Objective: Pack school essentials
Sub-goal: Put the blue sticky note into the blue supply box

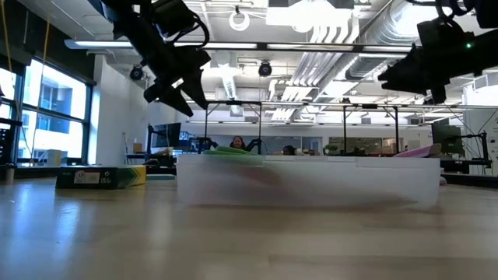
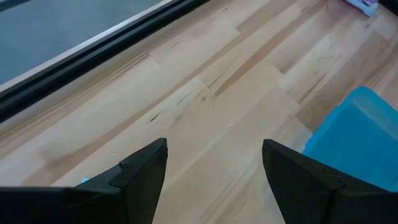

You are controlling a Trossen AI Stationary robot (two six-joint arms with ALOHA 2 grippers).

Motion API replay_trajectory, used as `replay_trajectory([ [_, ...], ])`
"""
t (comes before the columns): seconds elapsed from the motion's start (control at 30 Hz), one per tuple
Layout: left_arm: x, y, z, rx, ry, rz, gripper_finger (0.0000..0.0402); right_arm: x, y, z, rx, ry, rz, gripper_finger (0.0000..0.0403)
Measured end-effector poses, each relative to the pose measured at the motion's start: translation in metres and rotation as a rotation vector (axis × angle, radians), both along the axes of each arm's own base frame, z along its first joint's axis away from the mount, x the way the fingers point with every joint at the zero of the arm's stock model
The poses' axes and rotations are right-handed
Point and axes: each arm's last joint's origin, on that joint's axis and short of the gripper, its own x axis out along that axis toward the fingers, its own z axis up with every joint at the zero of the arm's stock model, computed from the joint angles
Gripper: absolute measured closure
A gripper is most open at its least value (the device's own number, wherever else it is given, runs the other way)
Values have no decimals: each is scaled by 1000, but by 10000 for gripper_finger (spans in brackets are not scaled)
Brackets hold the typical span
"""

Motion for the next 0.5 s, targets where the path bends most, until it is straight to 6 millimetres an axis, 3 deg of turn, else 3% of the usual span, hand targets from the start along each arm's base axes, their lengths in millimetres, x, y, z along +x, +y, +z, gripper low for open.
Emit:
replay_trajectory([
  [0.5,0,0,0,-23,-18,32,149,-3,0,-36,84,39,-41,277],
])
